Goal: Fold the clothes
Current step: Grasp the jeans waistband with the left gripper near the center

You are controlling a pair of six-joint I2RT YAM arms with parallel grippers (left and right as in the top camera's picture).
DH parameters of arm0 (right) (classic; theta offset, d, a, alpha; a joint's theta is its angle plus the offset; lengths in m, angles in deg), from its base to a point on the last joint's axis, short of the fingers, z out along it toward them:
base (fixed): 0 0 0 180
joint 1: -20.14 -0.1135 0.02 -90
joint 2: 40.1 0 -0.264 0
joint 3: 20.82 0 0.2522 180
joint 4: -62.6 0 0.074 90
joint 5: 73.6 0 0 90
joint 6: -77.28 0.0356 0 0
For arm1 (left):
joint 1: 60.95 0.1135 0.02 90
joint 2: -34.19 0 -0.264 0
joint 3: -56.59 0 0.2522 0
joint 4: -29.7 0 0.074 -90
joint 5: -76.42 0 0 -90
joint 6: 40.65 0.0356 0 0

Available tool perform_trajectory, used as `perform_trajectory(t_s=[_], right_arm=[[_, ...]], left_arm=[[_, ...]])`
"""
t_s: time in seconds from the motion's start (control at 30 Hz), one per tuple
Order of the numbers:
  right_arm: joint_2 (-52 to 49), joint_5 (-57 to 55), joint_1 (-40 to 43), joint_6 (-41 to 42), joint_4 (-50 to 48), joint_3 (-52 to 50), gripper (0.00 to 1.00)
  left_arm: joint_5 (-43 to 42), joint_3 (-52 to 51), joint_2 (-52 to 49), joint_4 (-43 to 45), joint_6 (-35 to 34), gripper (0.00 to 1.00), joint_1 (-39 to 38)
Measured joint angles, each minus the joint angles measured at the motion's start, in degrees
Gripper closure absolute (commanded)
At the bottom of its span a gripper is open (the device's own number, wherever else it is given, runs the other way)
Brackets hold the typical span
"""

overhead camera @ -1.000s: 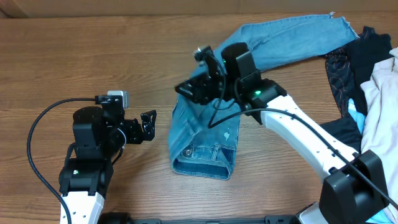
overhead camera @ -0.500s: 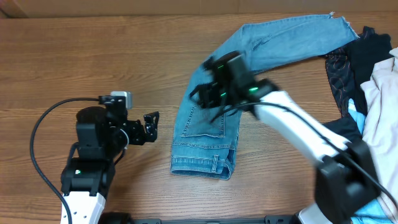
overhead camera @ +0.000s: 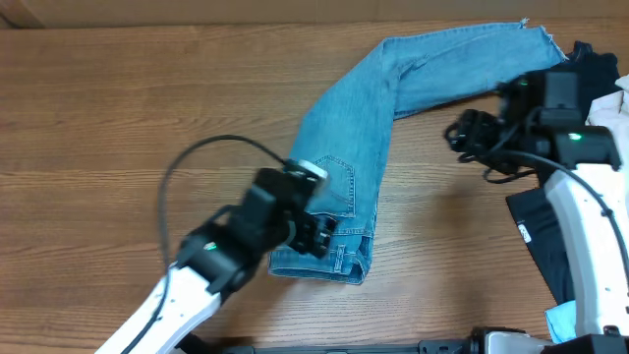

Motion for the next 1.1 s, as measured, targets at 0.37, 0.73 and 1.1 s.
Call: perform_trajectory(t_s=[0.37,0.73,1.1], right_arm=[[0.0,-0.8,4.0,-0.1,3.7,0.0,0.25],[0.0,-0.8,4.0,-1.1,4.3,0.0,0.25],[0.0,-0.8,4.0,-1.7,4.4,0.0,0.25]], left_arm=[[0.4,5.2,-14.1,-0.2,-5.8,0.00,-10.5],[6.2,15.0,-27.0,-8.6,-16.7,0.31,-10.6],[7.2,16.9,-27.8,-10.3,-18.0,0.41,-11.4]])
